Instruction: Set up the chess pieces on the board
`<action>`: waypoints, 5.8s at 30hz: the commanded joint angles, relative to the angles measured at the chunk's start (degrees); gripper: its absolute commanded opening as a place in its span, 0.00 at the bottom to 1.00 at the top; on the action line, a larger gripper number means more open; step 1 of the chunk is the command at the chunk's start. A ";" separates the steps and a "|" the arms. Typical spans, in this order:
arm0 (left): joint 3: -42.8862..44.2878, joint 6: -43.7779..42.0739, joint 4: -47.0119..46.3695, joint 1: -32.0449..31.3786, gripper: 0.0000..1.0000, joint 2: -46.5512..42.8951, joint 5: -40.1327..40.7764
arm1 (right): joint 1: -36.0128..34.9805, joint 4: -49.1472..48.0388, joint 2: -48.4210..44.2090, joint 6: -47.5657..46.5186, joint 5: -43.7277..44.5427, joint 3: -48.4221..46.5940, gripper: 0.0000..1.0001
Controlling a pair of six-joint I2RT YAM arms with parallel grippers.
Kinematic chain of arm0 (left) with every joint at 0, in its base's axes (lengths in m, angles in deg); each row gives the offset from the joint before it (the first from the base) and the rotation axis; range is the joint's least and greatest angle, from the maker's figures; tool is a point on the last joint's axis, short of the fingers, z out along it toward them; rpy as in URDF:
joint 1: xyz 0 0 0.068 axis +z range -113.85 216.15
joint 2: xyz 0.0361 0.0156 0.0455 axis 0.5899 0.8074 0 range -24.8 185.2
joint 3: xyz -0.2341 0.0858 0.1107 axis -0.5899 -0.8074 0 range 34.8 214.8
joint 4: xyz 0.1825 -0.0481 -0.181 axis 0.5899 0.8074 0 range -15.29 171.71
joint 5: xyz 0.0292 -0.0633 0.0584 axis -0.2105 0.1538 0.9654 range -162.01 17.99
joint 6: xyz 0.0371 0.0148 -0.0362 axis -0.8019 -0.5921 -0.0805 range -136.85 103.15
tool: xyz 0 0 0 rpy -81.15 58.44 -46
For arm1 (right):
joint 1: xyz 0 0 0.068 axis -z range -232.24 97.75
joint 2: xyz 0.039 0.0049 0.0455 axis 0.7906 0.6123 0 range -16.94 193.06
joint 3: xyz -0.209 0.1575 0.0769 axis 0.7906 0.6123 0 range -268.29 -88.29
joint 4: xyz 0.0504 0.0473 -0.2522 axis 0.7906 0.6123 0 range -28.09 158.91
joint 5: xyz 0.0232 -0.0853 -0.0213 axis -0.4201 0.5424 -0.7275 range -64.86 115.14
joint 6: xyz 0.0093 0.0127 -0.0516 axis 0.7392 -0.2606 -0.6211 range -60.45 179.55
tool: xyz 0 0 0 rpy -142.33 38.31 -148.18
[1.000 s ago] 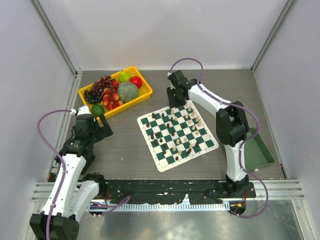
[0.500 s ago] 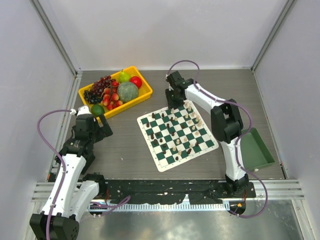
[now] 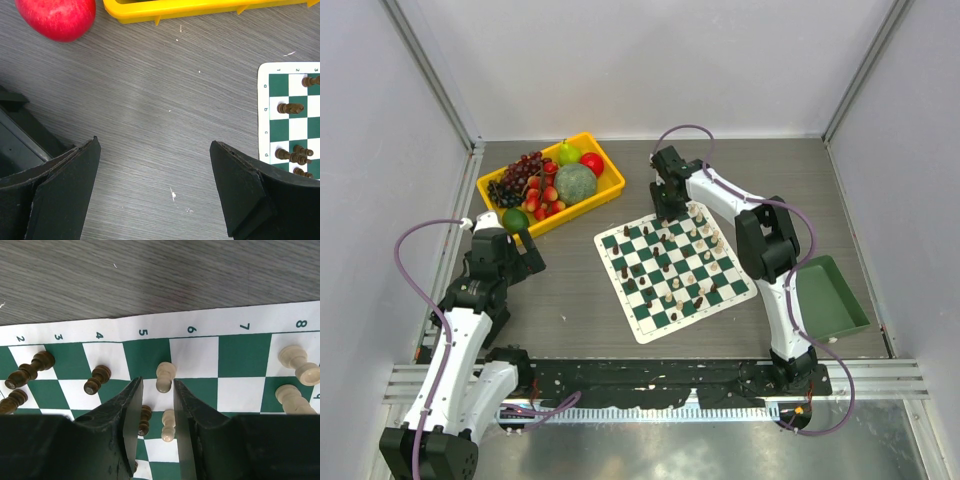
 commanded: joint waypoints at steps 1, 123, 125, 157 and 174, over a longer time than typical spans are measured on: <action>1.02 -0.92 0.17 0.29 0.99 -0.74 0.86 | 0.14 0.52 0.16 -0.68 0.71 -3.19 0.35; 0.67 -0.48 0.00 0.29 0.99 -0.74 0.16 | 5.41 -0.53 -5.72 -1.56 6.07 -2.84 0.41; 0.75 -0.39 0.00 0.29 0.99 -0.83 0.16 | 5.24 -0.45 -7.30 -2.00 6.16 -2.49 0.43; 0.23 0.22 -1.15 0.21 0.99 -0.04 -0.99 | 1.54 -5.02 -13.28 0.54 -4.04 16.23 0.36; 0.14 0.40 -1.06 0.29 0.99 -0.65 -0.81 | 1.54 -4.58 -10.65 -0.24 -2.19 14.74 0.31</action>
